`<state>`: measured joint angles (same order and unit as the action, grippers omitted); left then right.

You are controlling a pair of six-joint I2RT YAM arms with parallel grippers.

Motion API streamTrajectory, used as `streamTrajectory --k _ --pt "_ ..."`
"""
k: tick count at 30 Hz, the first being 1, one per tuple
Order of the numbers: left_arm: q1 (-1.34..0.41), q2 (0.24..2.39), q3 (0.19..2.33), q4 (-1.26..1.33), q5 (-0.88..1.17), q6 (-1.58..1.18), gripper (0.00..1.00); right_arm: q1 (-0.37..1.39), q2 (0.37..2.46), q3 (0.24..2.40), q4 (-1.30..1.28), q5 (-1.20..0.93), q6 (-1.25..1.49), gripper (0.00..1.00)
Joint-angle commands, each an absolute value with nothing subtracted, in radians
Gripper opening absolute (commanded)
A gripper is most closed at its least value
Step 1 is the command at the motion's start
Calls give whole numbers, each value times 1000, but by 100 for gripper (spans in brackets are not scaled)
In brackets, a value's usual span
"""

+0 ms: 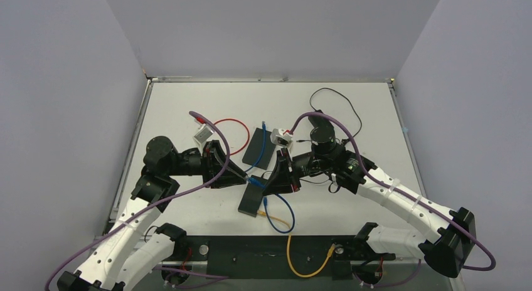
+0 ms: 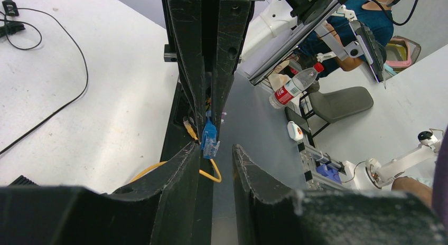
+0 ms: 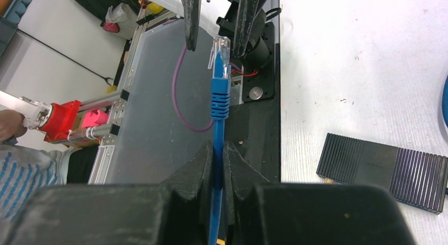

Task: Insert the plug into the switch port
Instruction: Pick up the connector from the center of the board.

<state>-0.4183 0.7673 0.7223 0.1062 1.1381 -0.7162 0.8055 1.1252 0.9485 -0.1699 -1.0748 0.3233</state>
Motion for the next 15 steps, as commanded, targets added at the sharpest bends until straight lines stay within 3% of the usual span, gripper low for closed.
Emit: streamTrajectory --k 1,9,15 --pt "-423 771 726 114 1142 -689 26 800 1139 966 -101 -1094 319 0" --pt "-424 781 725 116 1134 -690 25 803 1159 973 -95 -1099 318 0" --pt "-423 784 720 110 1135 -684 18 803 1162 973 -94 -1097 316 0"
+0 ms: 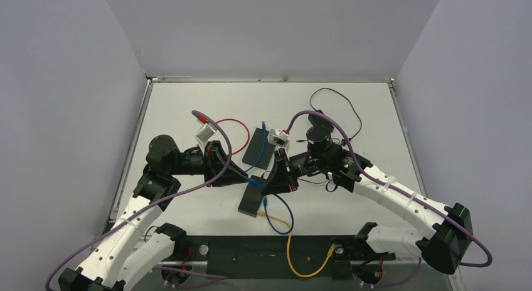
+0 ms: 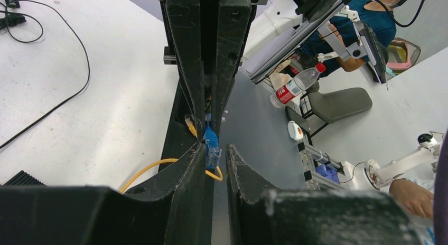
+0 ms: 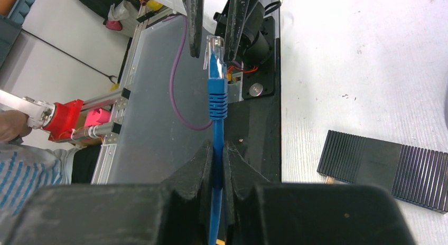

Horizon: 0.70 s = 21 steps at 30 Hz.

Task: Insert the plug into the switch port
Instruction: Pick up the connector from the center of the board.

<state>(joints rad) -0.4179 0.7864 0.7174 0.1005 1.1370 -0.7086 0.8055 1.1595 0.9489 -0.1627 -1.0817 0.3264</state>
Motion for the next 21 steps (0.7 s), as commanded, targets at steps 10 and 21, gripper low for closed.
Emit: streamTrajectory --k 10,21 --pt "-423 780 730 65 1107 -658 0 801 1154 978 -111 -1053 308 8" --pt "-423 833 766 -105 935 -639 0 775 1029 1017 -335 -727 129 48"
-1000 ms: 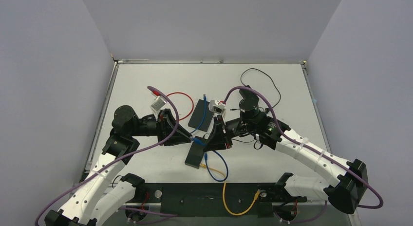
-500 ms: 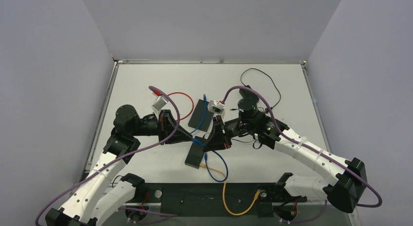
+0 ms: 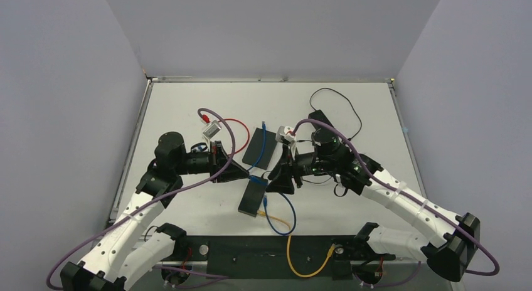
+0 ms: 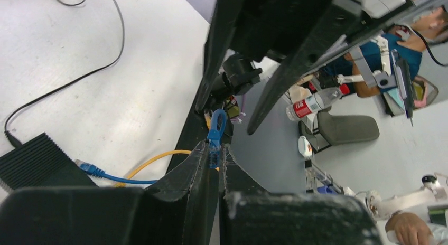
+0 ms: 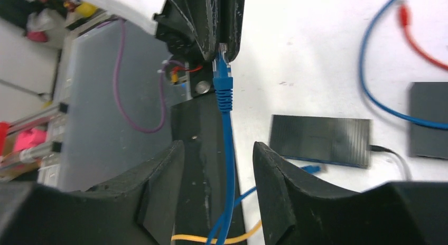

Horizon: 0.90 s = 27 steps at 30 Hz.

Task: Insert the plug into the switch port
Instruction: Pick up the connector from the center of the board.

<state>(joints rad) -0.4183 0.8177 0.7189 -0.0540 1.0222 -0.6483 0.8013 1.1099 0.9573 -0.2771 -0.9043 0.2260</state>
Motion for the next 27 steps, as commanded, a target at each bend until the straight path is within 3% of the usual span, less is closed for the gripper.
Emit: streamTrajectory --k 1,14,17,27 --pt "-423 839 762 -103 926 -646 0 772 1022 1018 -347 -697 127 49" --pt "-404 895 719 -23 805 -795 0 759 889 927 -189 -399 133 60" --pt "-387 917 717 -25 795 -829 0 760 915 931 -165 -434 133 76" --pt "-317 969 678 21 807 -949 0 957 977 948 -189 -291 -126 78"
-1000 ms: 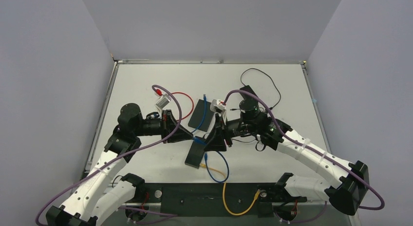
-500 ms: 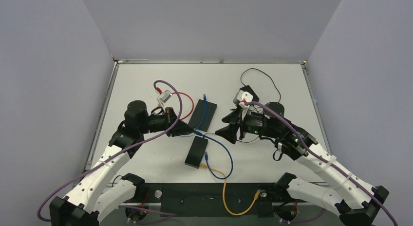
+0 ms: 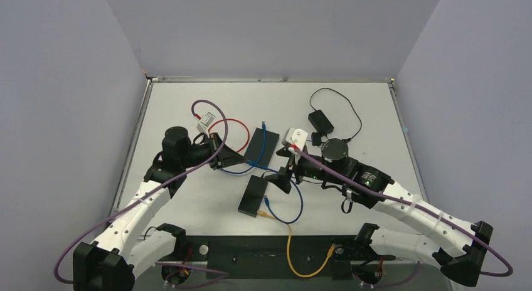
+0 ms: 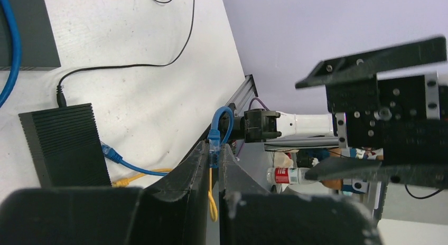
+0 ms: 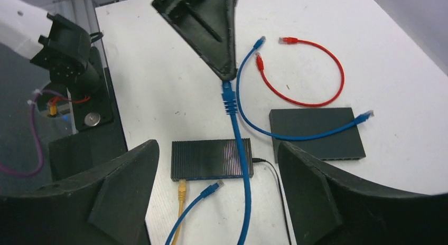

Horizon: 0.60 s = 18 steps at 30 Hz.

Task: Insert the plug into the switch port
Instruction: Pick up the connector from the center of the board.

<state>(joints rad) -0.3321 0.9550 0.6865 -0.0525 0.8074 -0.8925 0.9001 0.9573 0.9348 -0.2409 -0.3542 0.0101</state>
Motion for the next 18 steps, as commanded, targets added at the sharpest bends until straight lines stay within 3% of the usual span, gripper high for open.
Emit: streamTrajectory --k 1,18 --pt "-316 972 676 24 808 -957 0 970 980 938 -179 -287 -152 78" --pt "-314 959 643 16 844 -978 0 1027 1090 803 112 -279 -375 63"
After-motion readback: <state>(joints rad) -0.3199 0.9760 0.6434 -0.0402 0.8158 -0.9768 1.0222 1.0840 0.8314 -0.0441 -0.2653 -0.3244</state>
